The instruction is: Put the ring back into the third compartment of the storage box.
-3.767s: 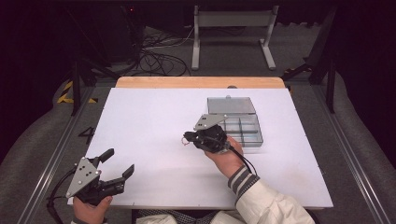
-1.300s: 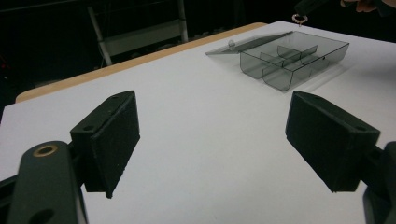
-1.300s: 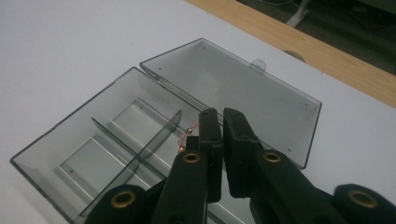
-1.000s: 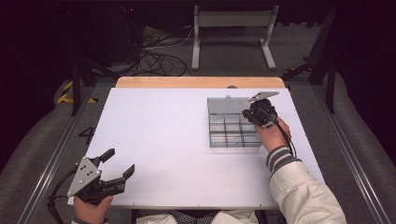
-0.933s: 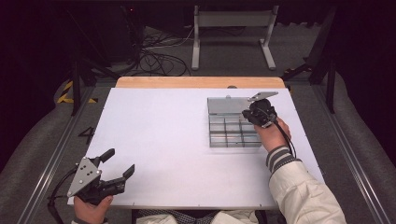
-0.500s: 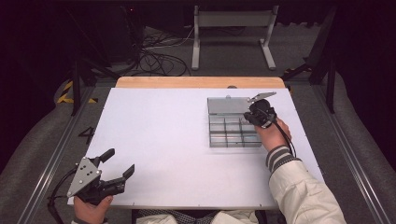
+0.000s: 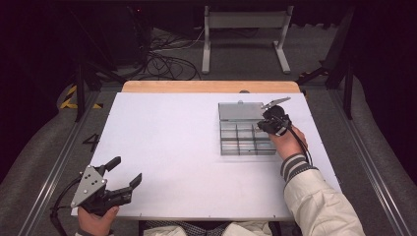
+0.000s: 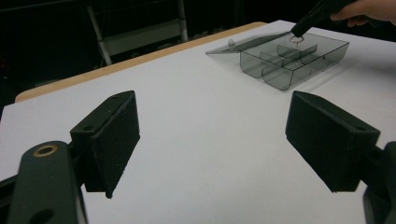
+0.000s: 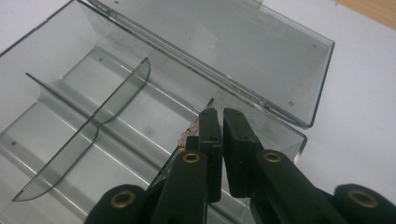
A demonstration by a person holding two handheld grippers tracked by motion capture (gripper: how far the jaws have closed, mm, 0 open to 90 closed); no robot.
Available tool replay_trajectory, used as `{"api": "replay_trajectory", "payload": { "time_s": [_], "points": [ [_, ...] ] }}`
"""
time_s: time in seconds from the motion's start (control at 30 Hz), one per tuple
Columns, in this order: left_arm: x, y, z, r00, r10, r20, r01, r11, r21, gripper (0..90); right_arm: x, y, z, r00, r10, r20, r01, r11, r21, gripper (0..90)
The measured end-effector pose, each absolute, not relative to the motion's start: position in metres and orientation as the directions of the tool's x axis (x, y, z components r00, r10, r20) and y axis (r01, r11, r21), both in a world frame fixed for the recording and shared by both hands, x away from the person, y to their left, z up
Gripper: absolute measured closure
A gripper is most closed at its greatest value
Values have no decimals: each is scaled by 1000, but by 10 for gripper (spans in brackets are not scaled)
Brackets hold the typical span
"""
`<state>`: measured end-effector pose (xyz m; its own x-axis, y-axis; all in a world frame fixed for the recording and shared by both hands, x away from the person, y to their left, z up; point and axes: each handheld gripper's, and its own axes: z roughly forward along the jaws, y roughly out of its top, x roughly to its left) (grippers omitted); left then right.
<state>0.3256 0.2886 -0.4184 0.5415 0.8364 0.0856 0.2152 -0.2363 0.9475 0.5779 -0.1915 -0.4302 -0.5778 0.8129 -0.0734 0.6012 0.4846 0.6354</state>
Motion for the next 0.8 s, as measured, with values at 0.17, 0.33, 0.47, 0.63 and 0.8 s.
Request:
{"api": "replay_trajectory", "payload": {
  "time_s": [0.17, 0.33, 0.47, 0.63, 0.8],
  "points": [
    [326, 288, -418, 542, 836, 87, 213, -237, 948, 182, 579, -192, -433, -581, 812, -62, 618, 489, 616, 868],
    [326, 288, -419, 541, 836, 88, 216, -239, 947, 182, 579, -192, -435, -582, 811, -58, 626, 492, 605, 867],
    [326, 288, -419, 541, 836, 89, 214, -239, 947, 182, 580, -192, -438, -582, 812, -51, 639, 495, 589, 865],
    [326, 288, -419, 542, 836, 89, 214, -240, 947, 182, 582, -195, -437, -572, 815, -95, 611, 500, 614, 692],
    [327, 288, -419, 544, 835, 86, 216, -238, 947, 182, 579, -195, -434, -577, 809, -109, 590, 505, 630, 659]
  ]
}}
